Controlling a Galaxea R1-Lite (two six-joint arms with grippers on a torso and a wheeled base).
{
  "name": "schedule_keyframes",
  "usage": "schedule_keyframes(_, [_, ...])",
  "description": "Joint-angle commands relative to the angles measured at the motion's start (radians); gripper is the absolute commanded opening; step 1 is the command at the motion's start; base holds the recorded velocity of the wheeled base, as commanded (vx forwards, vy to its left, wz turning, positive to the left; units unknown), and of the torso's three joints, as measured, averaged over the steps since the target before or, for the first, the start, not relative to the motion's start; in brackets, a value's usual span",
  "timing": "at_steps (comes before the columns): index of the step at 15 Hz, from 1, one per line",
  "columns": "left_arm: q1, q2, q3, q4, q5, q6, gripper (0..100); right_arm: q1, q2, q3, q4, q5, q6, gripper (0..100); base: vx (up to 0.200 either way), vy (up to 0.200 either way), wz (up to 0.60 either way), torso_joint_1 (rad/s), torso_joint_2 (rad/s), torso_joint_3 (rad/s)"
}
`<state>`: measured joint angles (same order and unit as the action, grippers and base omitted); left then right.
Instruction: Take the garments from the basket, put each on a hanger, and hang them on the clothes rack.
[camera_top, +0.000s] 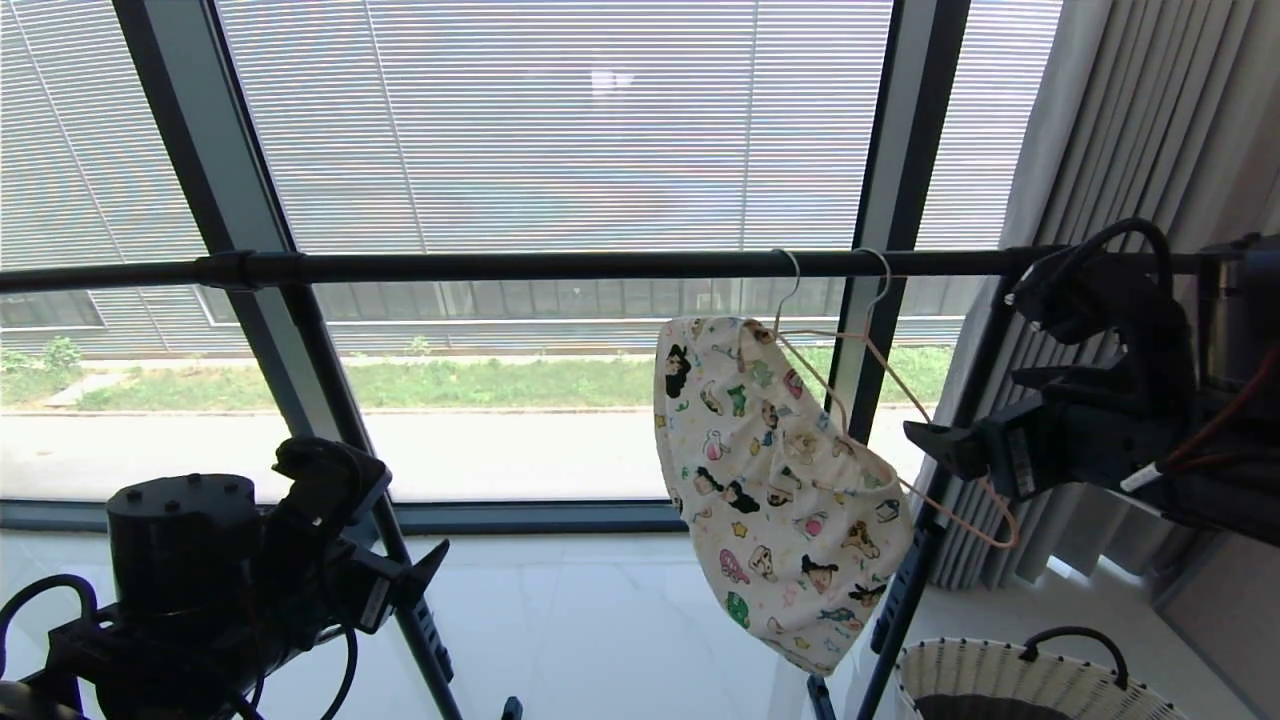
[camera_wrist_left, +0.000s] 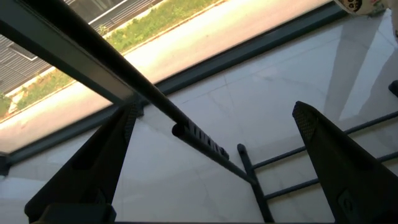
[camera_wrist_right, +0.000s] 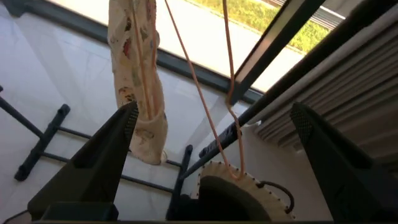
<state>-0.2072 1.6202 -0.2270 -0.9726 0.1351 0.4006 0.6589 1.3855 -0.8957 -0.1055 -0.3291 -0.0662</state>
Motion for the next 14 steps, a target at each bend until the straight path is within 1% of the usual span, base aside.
schedule_keyframes(1, [0.015, -0.017, 0.009, -0.005, 0.001, 0.000, 100, -0.084, -0.207, 0.031, 0.136, -0.021, -0.020, 100, -0.200, 0.000, 0.00, 0.007, 0.00, 0.012])
schedule_keyframes(2, [0.025, -0.033, 0.020, -0.006, 0.000, 0.001, 100, -0.151, -0.253, 0.078, 0.176, -0.022, -0.034, 100, -0.200, 0.000, 0.00, -0.002, 0.00, 0.007])
schedule_keyframes(3, [0.031, -0.049, 0.023, -0.006, 0.001, 0.000, 100, -0.186, -0.276, 0.112, 0.178, -0.024, -0.057, 100, -0.200, 0.000, 0.00, 0.012, 0.01, -0.002])
schedule_keyframes(5, [0.046, -0.060, 0.029, -0.006, 0.001, 0.000, 100, -0.196, -0.299, 0.149, 0.178, -0.024, -0.069, 100, -0.200, 0.000, 0.00, 0.000, 0.01, 0.000])
schedule_keyframes(8, [0.057, -0.066, 0.034, -0.006, 0.001, 0.000, 100, -0.205, -0.301, 0.172, 0.176, -0.036, -0.069, 100, -0.200, 0.000, 0.00, -0.009, 0.00, 0.002])
schedule_keyframes(9, [0.058, -0.068, 0.037, -0.006, 0.001, 0.000, 100, -0.217, -0.307, 0.192, 0.176, -0.048, -0.069, 100, -0.200, 0.000, 0.00, 0.007, 0.00, 0.002])
schedule_keyframes(11, [0.060, -0.077, 0.044, -0.006, 0.001, 0.000, 100, -0.240, -0.326, 0.225, 0.176, -0.050, -0.069, 100, -0.200, 0.000, 0.00, 0.005, 0.00, 0.007])
schedule_keyframes(14, [0.095, -0.106, 0.074, -0.006, 0.001, 0.000, 100, -0.280, -0.392, 0.282, 0.175, -0.050, -0.070, 100, -0.200, 0.000, 0.00, 0.002, 0.00, 0.004])
